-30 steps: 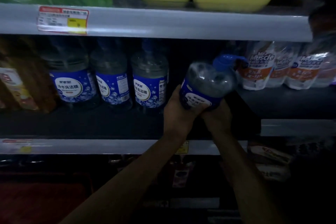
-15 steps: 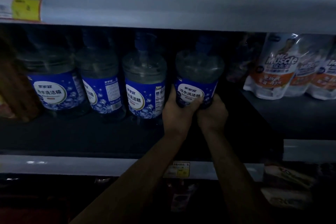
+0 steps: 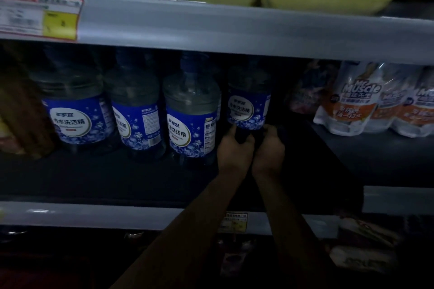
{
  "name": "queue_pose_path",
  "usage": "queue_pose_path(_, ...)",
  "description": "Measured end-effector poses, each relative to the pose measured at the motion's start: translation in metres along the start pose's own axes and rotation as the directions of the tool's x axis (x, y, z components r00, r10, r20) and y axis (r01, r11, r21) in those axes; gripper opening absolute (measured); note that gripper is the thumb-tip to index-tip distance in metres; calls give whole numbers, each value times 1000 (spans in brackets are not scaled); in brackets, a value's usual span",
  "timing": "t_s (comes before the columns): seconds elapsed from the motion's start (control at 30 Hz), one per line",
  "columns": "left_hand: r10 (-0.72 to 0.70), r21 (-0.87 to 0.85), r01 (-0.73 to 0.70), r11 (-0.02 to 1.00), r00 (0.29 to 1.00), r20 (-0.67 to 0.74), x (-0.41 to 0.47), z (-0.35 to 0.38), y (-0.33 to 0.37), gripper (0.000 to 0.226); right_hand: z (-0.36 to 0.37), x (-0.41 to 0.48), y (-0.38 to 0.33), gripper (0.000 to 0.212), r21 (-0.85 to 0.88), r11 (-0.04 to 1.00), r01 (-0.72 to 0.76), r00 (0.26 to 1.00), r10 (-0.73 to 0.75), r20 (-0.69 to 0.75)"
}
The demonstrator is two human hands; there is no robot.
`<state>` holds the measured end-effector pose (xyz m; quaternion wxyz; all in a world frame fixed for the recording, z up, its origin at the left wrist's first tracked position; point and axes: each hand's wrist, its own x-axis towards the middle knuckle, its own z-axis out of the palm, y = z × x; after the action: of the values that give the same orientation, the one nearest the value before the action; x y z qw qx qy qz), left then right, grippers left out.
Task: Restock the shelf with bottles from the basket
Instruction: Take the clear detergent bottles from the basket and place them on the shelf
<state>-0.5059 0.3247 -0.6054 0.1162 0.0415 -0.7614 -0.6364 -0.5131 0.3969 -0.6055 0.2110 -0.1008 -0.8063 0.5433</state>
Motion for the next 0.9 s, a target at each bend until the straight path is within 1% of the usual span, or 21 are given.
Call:
queue_pose_path(0.07,-14,1,14,1000,1000,2,-4,-2,4,45,0,1,4,22,5,1000,-15,1000,15,-14)
queue_pose_path(0.1,-18,1,18,1000,1000,6,-5,-3,5,45,0,0,5,19,-31,999,-11,1000,10,-15)
queue_pose_path(0.2,-46,-10,46,999,999,7,-10,-7,11,50,-4,-1,9,38,-152,987,52,999,-52,3)
queue_pose_path(0.23,-62,-21,62,998,998,-4,-11,-9,12,51,-7,-2,10,42,-185,981,61,998,-56,32)
queue_pose_path(0.33,-104,-49,103,994,994,-30,-22,-14,16,50,-20,-3,13,44,-308,948,82,994,-57,91)
queue_pose_path(0.4,-84,-23,84,996,996,-13,-32,-18,15,51,-31,-7,13,40,-389,915,111,989,-63,134)
queue_pose_path(0.5,-44,45,43,998,998,39,-46,-26,16,57,-44,-16,13,37,-458,878,137,982,-60,179)
queue_pose_path(0.6,4,192,-25,981,994,112,-58,-35,16,59,-54,-29,12,37,-506,848,159,978,-64,200)
queue_pose_path(0.73,20,409,-114,906,974,227,-77,-49,16,52,-68,-55,1,47,-503,850,156,976,-54,211)
queue_pose_path(0.83,26,479,-156,864,963,267,-95,-65,18,53,-81,-83,-10,54,-505,848,159,968,-34,248)
queue_pose_path(0.9,27,510,-179,841,957,290,-105,-78,22,55,-89,-98,-17,54,-521,836,174,963,-34,268)
